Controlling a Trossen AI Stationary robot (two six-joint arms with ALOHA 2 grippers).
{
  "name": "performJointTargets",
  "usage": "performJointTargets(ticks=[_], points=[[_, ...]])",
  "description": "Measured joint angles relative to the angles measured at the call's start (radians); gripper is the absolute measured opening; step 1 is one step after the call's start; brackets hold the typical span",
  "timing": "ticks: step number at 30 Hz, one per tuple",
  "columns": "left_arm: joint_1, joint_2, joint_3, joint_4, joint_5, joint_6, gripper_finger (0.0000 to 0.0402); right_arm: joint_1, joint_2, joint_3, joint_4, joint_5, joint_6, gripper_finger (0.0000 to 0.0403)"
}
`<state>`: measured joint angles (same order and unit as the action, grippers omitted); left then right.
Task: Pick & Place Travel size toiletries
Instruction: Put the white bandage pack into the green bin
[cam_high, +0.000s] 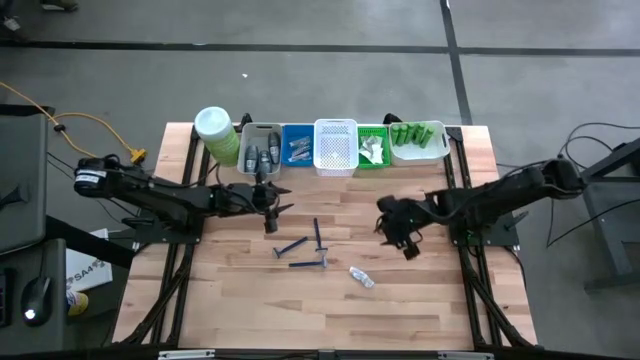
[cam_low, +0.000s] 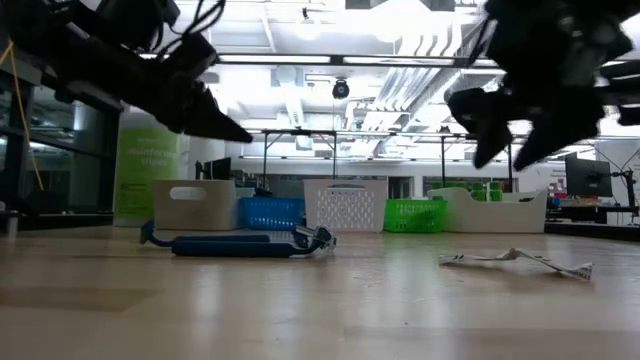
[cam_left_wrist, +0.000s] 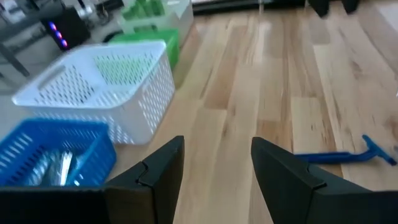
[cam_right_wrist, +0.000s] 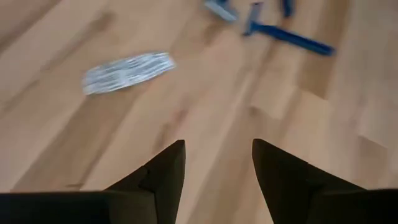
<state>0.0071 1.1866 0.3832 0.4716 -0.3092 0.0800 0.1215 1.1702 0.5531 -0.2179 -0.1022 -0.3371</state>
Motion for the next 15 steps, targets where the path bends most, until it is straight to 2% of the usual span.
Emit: performJointTargets(ticks=[4,8,11,15], points=[[0.0,-0.045,0.0,-0.002,0.0,0.021,0.0186,0.113,0.0,-0.027,0.053,0.028,0.001,0.0178],[0.0,-0.062,0.0,0.001,0.0,0.023,0.0186,0.222,0.014,-0.029,0.115,0.101,-0.005,0.0178],[0.0,-0.062,0.0,0.007,0.0,0.021,0.0186,0.286,0.062,-0.029,0.188,0.151,-0.038,0.0178],[0.0,-0.062,0.0,0.025,0.006,-0.004,0.0186,0.328,0.172,-0.029,0.329,0.153,-0.066,0.0178]])
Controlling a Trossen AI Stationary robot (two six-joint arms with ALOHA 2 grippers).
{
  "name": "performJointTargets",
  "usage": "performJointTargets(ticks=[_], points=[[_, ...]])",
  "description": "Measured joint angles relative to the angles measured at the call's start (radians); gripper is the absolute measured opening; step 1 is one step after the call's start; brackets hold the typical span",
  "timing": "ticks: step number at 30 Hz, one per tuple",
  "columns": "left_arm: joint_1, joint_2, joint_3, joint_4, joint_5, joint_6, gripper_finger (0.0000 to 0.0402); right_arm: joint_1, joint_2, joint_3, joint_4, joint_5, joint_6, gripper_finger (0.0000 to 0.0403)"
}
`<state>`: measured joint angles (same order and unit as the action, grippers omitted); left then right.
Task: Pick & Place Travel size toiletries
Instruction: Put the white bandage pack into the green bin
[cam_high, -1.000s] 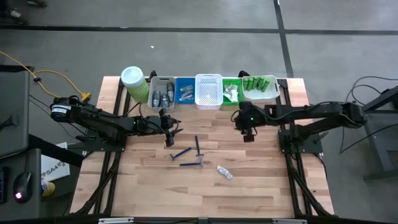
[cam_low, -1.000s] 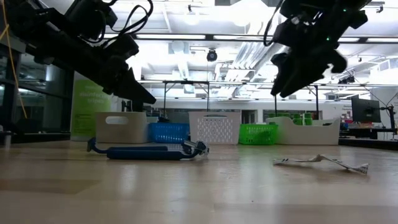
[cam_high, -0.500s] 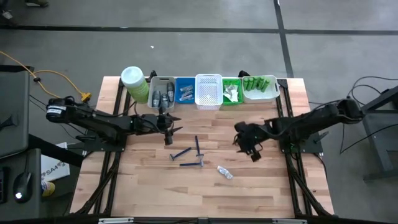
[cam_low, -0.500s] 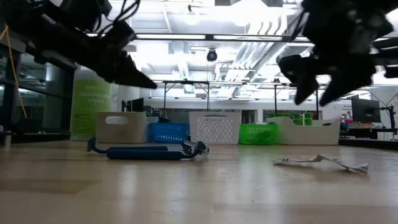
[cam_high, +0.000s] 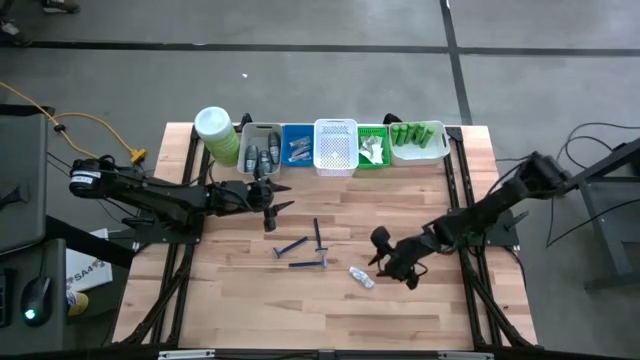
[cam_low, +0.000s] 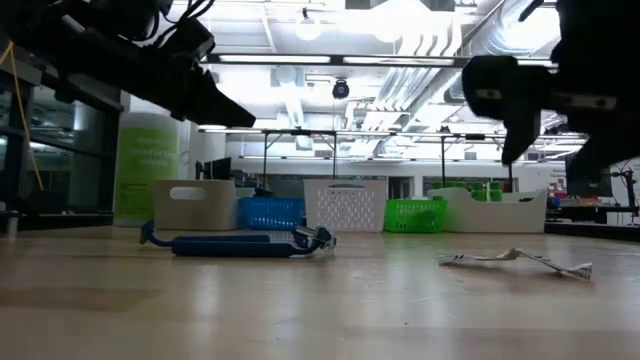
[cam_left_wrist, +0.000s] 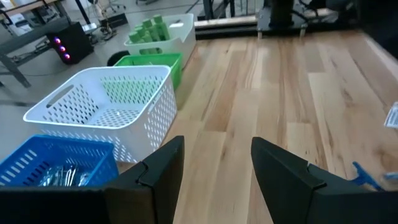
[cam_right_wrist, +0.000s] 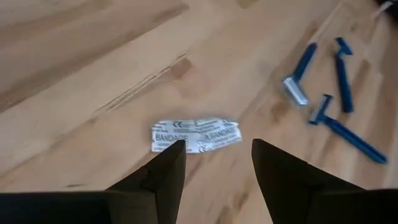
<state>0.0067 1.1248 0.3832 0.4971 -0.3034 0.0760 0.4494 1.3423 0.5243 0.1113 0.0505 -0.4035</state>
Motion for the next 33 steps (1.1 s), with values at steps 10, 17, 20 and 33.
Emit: performJointTargets(ticks=[10,17,20,33], points=[[0.0,0.0,0.0,0.0,0.059,-0.058,0.0186,-0.019,0.232,0.094,0.089,-0.099,-0.023,0.0178],[0.0,0.0,0.0,0.001,0.077,-0.061,0.0186,-0.053,0.281,0.121,0.055,-0.181,-0.045,0.0178],[0.0,0.0,0.0,0.001,0.077,-0.07,0.0186,-0.078,0.282,0.121,0.05,-0.227,-0.056,0.0178],[0.0,0.0,0.0,-0.03,0.078,-0.077,0.0186,-0.16,0.296,0.121,0.043,-0.323,-0.151,0.0168]])
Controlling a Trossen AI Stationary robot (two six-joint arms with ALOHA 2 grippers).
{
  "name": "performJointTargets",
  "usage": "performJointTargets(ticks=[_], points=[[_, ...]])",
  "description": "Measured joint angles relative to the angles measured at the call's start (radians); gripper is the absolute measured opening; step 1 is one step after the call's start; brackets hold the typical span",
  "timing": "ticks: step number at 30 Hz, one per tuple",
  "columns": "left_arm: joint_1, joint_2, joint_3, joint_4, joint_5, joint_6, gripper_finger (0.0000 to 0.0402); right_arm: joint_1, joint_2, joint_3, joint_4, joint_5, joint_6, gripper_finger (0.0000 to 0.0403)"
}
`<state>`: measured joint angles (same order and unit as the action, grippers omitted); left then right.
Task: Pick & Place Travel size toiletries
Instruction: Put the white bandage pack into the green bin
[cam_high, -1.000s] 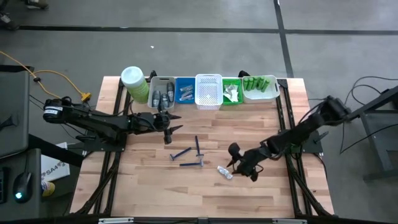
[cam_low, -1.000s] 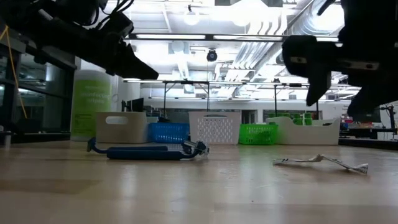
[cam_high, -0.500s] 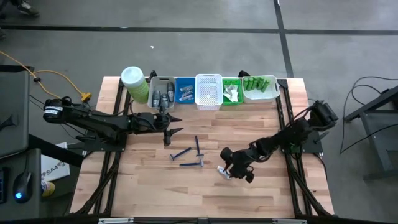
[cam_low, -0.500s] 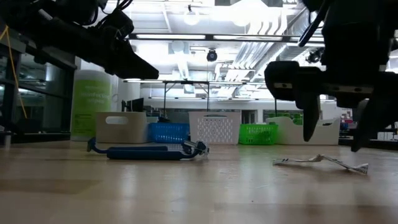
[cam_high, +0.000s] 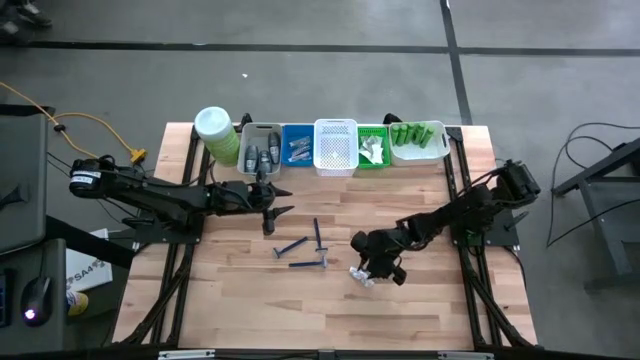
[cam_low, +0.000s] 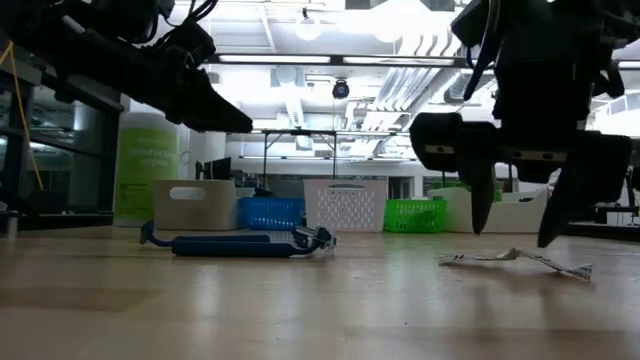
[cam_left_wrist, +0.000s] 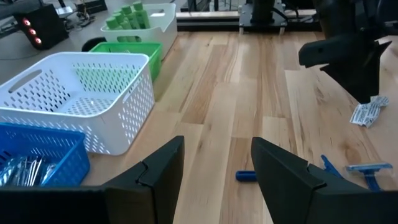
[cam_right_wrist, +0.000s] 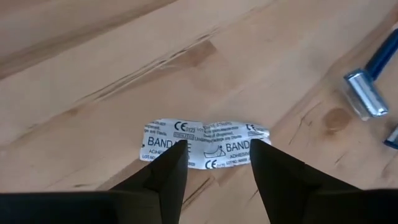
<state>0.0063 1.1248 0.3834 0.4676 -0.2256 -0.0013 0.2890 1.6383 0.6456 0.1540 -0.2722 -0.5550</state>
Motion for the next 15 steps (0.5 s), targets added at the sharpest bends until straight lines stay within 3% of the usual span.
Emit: performJointTargets(ticks=[11,15], points=[[0.0,0.0,0.001,-0.009,0.001,-0.003,0.0186,0.0,0.086,0.002,0.068,-0.052,-0.006,0.0159],[0.0,0.0,0.001,-0.029,0.001,-0.004,0.0186,-0.003,0.086,0.002,0.061,-0.05,0.014,0.0139]])
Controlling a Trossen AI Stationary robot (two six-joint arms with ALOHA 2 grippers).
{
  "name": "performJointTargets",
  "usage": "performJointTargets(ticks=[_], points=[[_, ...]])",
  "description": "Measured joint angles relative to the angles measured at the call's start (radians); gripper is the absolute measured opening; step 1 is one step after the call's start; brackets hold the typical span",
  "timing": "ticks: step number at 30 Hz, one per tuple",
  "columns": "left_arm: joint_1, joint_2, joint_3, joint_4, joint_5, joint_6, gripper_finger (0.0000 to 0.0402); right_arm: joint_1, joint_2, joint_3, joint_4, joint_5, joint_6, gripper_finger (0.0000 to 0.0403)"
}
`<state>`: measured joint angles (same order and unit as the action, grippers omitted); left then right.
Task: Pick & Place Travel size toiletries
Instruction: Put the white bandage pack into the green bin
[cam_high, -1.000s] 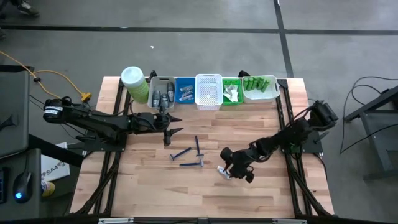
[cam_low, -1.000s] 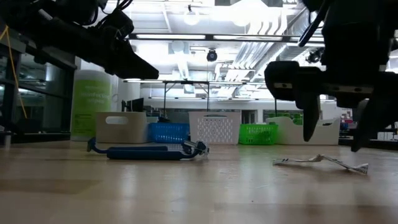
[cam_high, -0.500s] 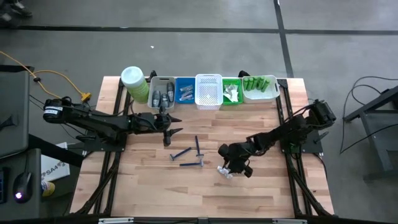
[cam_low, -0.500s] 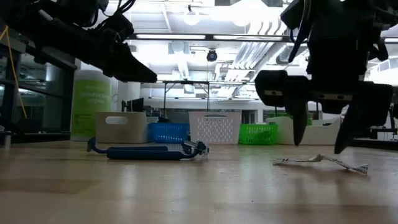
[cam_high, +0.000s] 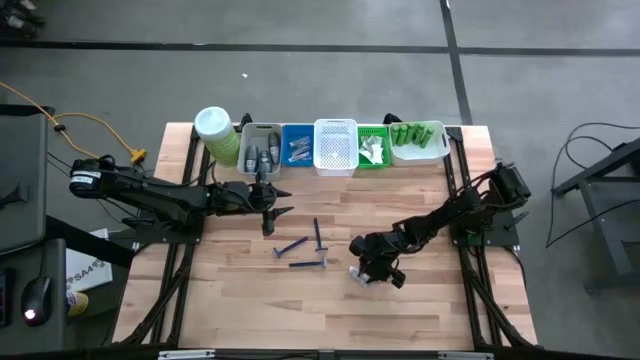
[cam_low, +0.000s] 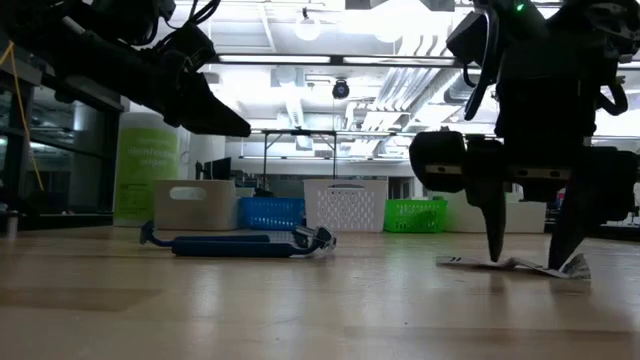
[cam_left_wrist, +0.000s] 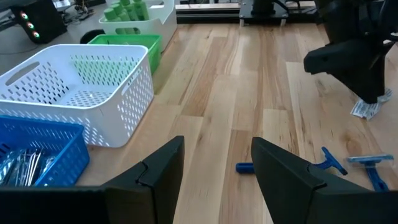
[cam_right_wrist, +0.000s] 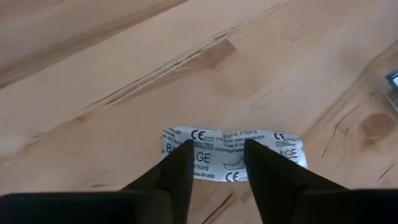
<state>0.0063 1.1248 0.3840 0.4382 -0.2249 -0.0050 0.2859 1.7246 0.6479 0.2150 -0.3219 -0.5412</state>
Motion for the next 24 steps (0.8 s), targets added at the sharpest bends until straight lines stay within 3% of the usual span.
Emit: performJointTargets(ticks=[12,16,24], points=[[0.0,0.0,0.0,-0.025,0.0,0.0,0.0186,-0.019,0.001,0.001,-0.064,0.008,0.072,0.001],[0.0,0.0,0.0,-0.025,0.0,0.0,0.0186,-0.019,-0.007,0.0,-0.069,0.041,0.104,0.0005],[0.0,0.0,0.0,-0.027,0.0,-0.004,0.0186,-0.06,-0.191,-0.004,-0.221,0.264,0.205,0.0004]])
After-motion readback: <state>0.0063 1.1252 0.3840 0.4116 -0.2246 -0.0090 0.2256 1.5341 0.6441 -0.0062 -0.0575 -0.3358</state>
